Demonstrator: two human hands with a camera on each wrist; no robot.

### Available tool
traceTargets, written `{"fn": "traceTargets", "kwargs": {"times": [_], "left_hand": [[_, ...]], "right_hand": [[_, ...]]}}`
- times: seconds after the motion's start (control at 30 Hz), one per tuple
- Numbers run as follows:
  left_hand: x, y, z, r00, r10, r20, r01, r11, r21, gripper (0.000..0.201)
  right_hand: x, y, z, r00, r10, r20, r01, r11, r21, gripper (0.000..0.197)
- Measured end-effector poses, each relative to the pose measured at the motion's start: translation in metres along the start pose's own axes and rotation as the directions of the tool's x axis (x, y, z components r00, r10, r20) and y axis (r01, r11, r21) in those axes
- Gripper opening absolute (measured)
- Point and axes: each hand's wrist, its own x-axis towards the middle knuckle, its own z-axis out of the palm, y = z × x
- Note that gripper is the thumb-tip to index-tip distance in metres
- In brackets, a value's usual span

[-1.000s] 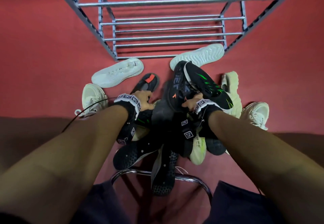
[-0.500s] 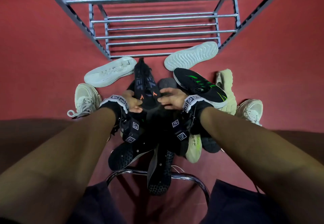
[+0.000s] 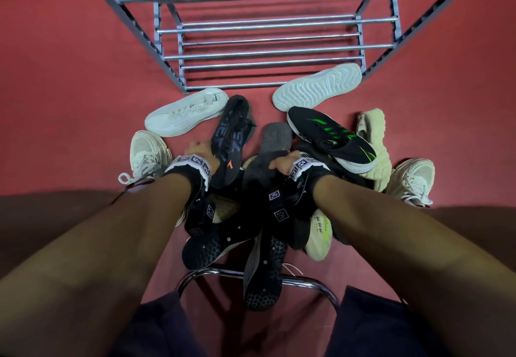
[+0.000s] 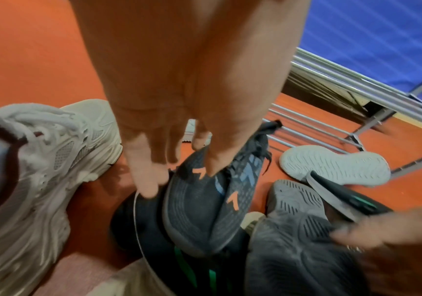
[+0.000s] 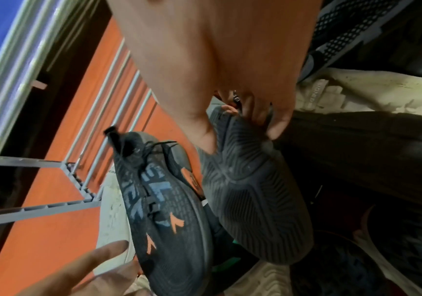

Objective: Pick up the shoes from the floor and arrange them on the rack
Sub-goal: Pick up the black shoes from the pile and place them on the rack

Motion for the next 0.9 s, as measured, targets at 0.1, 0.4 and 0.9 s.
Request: {"fn": "traceTargets", "kwargs": {"times": [0.1,0.4,0.9], "left_hand": [[-0.003,0.013,0.000,0.992,0.122,-0.034,-0.126,0.974,-0.186,0.040],[-0.002,0.021,0.023,0.963,0.133,0.237,-0.057,0.952,-0.301,0.062],[-0.005,0.018,0.006,0.969,0.067,0.237,0.118,0.718,-0.686,0.052]], "right_hand": [[0.017,-0.004,0.011,0.991,0.075,-0.111,-0.029,0.930,0.367,0.044],[0.020,-0.027,0.024,0.869,-0.346,0.353,-0.046,0.655,0.754,0.055],[0.035,0.036,-0.007,0.976,-0.185,-0.113,0.175,0.980,-0.092,0.033]]}}
